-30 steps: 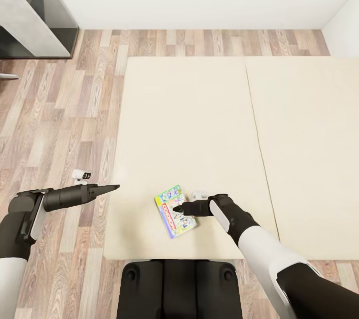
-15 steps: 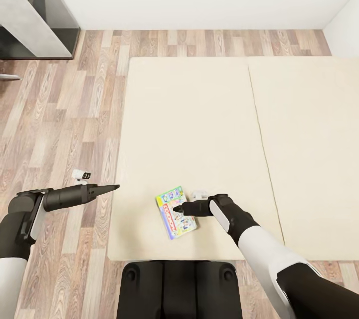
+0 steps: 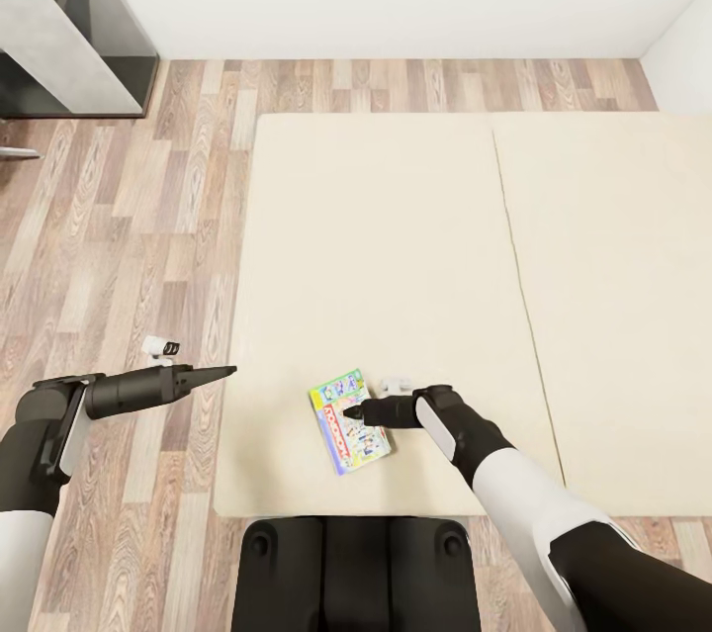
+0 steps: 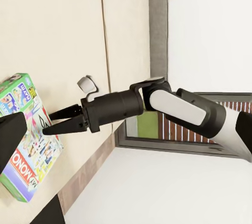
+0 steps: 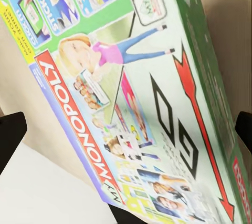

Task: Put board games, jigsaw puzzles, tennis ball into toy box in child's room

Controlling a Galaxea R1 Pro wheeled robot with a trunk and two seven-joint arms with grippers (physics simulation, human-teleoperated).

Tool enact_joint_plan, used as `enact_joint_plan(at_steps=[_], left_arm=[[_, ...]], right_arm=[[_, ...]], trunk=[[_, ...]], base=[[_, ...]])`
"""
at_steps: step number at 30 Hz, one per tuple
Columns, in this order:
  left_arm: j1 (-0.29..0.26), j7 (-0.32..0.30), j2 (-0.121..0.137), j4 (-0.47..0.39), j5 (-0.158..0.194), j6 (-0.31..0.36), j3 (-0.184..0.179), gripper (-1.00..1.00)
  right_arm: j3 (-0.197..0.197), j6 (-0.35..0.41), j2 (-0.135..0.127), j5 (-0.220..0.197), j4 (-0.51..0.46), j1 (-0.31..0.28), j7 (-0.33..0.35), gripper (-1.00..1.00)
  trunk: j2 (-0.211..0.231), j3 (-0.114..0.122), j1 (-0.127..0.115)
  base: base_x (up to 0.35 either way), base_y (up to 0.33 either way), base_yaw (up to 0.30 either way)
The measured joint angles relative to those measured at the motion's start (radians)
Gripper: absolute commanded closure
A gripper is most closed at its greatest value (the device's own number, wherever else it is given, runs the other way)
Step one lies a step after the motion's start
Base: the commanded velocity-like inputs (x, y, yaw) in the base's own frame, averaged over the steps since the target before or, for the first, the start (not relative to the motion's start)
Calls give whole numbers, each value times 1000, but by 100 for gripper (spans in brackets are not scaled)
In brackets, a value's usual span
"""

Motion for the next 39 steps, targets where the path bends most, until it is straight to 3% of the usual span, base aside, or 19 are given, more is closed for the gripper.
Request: enact_joint_plan(at_steps=[39], left_arm=[[0, 0, 0, 0, 0, 0, 0, -100]], right_arm=[[1, -15, 0, 0, 1, 1, 0, -100]], trunk=[[0, 0, 0]], base=[[0, 41, 0]])
